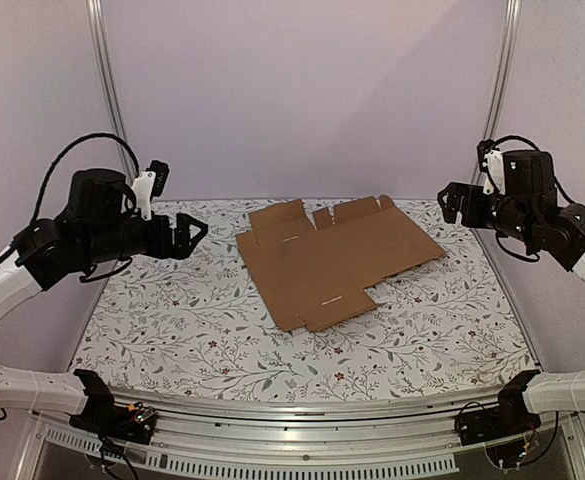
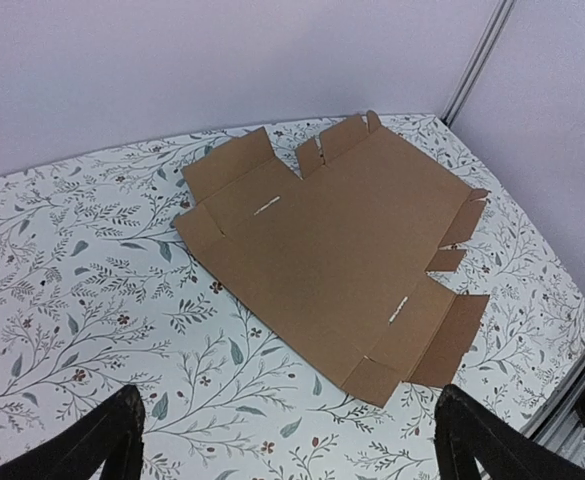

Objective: Fold the paper box

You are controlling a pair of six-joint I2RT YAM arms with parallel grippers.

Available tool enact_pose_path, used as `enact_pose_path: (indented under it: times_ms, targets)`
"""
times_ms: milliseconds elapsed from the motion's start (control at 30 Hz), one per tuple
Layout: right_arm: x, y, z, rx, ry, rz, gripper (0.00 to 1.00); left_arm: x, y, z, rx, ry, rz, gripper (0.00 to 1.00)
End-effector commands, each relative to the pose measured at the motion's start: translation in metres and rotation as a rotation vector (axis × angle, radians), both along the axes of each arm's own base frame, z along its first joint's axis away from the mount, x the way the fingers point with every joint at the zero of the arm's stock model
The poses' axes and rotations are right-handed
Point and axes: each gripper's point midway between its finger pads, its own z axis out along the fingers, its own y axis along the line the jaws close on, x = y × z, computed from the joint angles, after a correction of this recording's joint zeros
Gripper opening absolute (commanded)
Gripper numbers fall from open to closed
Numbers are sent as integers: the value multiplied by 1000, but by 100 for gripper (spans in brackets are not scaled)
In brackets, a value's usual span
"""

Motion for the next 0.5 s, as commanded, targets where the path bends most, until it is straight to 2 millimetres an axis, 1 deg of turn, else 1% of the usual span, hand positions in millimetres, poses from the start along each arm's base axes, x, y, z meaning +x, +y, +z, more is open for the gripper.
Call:
enact_pose_path:
  times_ms: [0, 133, 200, 300, 367, 467]
  targets:
    - [3, 0, 3, 4, -5, -14, 99, 9, -3, 19, -11, -57, 0, 99]
    - [4, -5, -4, -38, 19, -33, 99, 7, -5, 8, -37, -28, 0, 100]
    - [4, -9, -5, -60, 19, -48, 99, 7, -7, -1, -41, -7, -6, 99]
    - [10, -17, -10, -108, 26, -97, 99, 10, -15, -13, -44, 34, -20, 99]
    - [14, -23, -14, -140, 35, -142, 99, 13, -21, -17, -54, 46, -29, 99]
    - [19, -26, -22, -183, 58, -163, 99, 17, -29, -22, -74, 63, -38, 100]
